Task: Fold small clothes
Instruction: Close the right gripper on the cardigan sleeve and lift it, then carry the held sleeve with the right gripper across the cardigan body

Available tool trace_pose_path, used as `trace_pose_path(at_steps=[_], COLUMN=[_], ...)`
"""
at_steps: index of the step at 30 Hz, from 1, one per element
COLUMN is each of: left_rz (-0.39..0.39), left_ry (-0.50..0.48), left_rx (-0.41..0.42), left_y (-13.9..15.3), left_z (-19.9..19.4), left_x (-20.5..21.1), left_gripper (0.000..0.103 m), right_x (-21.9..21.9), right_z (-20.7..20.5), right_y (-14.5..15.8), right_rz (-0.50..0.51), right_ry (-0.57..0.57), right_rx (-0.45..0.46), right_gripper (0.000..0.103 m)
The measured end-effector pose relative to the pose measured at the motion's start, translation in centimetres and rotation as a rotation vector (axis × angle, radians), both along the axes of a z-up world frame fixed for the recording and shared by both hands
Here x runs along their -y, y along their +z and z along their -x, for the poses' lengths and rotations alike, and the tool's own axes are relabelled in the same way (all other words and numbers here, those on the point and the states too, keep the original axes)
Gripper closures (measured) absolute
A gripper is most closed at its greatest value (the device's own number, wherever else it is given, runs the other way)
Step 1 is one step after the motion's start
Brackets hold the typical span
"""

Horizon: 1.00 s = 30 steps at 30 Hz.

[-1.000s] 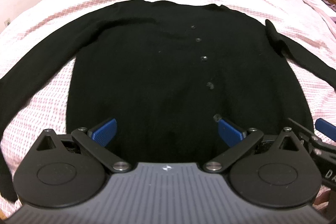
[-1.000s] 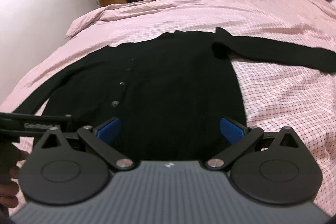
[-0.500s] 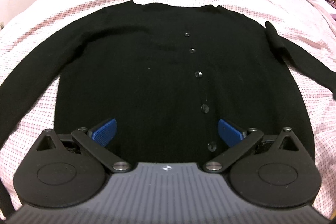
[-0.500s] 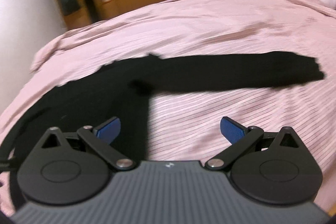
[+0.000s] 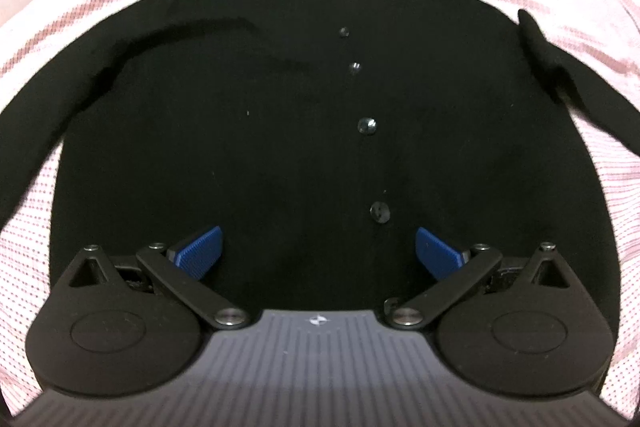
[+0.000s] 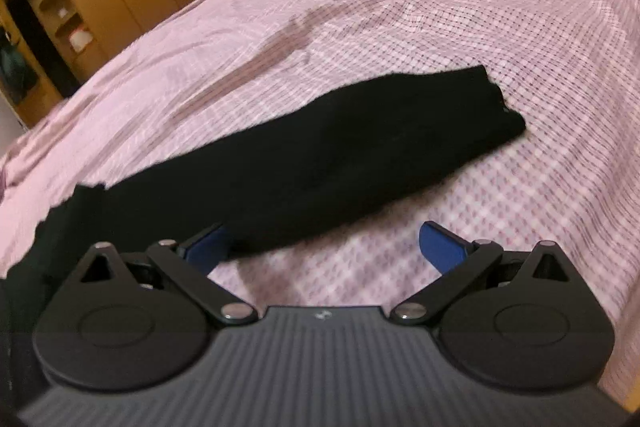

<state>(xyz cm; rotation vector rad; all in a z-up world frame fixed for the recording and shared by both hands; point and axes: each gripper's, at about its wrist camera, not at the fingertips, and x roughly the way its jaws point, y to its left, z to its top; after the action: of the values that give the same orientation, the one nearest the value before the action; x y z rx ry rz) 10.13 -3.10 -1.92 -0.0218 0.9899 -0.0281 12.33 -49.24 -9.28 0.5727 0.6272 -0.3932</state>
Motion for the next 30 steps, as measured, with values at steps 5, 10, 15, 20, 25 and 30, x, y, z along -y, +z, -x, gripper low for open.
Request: trace_pose_path(at_steps=[5,10,15,20,25,30], left_rz=[-0.025,-0.053,-0.04,-0.06,-0.06,-0.061], left_ry=[0.004,-0.01,-0.007,-0.005,-0.014,-0.029], left_rx=[-0.004,-0.006,-0.02,-0.014,0.013,0.024], left_y=[-0.8,-1.5,-1.7,-1.8,-1.9,-1.2], left_z=[-0.3,-0.7,-1.0,-0.9,-0.4,0.2], left_x=[0.3,0.8,0.5,1.0,1.0,0.9], left_gripper=[0.0,0.0,0.0,0.0,0.0,0.0], right_x=[1.9,3.6,4.9,5.2,6.3,5.0], right_z=[-2.7,-3.0,-1.9,-1.9,-0.6,0.2], right_y=[-0.7,-0.8,-1.2,-1.2,-1.1,1.6], right_rz=[0.0,-0.076,-0.152,-0.132,-0.169,-0.103], right_ry=[-0.009,-0.114,-0.188,-0.235,-0.241,-0.172], right_rx=[0.013,0.118,0.247,0.209,0.207,0.262], right_gripper=[0.0,0.0,0.001,0.053,0.093,0.095])
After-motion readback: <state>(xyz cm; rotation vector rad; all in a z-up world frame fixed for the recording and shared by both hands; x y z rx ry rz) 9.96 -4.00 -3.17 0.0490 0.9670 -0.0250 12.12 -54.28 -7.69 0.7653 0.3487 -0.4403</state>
